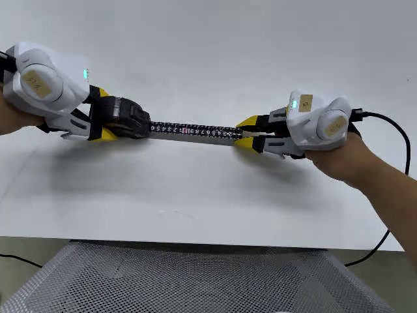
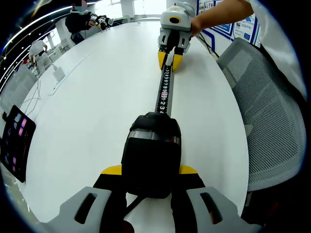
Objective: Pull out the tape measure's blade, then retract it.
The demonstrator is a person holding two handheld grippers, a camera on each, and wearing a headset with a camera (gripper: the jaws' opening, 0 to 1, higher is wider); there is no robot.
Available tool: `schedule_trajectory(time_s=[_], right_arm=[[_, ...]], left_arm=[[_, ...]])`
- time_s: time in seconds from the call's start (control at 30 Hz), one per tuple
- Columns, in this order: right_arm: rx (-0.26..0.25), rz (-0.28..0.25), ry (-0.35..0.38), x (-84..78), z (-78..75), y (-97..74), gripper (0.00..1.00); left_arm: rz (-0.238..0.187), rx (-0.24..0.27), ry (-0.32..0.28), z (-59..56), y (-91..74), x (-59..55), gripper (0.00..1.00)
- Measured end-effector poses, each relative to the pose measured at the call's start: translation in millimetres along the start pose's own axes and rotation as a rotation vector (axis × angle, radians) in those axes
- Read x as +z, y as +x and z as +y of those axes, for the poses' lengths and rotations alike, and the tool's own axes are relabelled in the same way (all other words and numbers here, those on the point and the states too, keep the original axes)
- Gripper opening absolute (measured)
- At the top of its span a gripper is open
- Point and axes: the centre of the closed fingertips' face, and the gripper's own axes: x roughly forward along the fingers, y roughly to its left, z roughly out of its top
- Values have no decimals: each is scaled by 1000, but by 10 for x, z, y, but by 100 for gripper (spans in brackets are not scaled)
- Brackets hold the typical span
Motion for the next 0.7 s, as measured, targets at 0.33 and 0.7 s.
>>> schedule_trajectory(time_s=[0.33, 0.7], right_arm=[[-8, 12, 4, -55, -17, -61, 8], [-14, 23, 3, -111, -21, -134, 8]], left_arm=[[-1, 1, -2, 1, 0, 2, 30], [1, 1, -3, -1, 3, 9, 30]])
